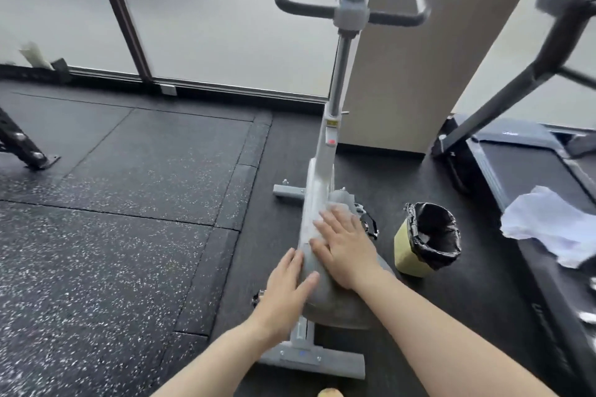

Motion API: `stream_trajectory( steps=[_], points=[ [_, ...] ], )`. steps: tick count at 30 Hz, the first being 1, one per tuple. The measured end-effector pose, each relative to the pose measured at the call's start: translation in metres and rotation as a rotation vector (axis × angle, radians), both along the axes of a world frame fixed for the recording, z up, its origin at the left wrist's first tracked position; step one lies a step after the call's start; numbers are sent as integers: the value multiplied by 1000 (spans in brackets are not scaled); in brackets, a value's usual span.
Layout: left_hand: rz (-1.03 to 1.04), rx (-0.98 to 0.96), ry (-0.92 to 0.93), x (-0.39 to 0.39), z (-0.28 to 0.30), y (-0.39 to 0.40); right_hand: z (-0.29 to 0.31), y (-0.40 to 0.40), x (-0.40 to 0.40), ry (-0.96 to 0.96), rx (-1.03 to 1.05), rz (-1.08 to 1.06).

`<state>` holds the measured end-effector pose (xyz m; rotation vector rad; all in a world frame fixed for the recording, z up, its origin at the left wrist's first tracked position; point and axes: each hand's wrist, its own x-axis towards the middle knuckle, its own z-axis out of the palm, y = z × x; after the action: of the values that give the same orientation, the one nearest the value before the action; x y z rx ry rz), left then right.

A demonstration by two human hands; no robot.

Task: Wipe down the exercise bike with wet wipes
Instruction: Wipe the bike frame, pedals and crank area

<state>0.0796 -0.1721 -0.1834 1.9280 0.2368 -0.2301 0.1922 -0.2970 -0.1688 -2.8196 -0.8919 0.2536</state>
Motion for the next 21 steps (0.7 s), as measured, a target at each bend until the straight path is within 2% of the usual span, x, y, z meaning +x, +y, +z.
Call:
stream_trajectory(
  steps=[1,3,10,12,14,16,19,21],
  points=[
    [-92,132,12,-3,-3,-1,-1,0,14,-11,-14,-44],
    [-156,240,20,-8,-3,-3,-3,0,36,7,-20,-112],
    [-111,269,-19,-10,5,2,-4,-5,40,199,345,-362],
    [-77,223,-49,-11,3,3,-3,-23,19,228,331,-458],
    [-44,161,-73,-11,0,3,-9,-45,-13,176,306,-465],
    [-1,67,-84,-11,-6,5,-18,-65,-52,112,408,-499],
    [134,-172,-121,-13,-11,7,-31,-73,-86,39,618,-556],
    [205,-277,-125,-14,-9,7,-35,-66,-95,-61,661,-561]
  ],
)
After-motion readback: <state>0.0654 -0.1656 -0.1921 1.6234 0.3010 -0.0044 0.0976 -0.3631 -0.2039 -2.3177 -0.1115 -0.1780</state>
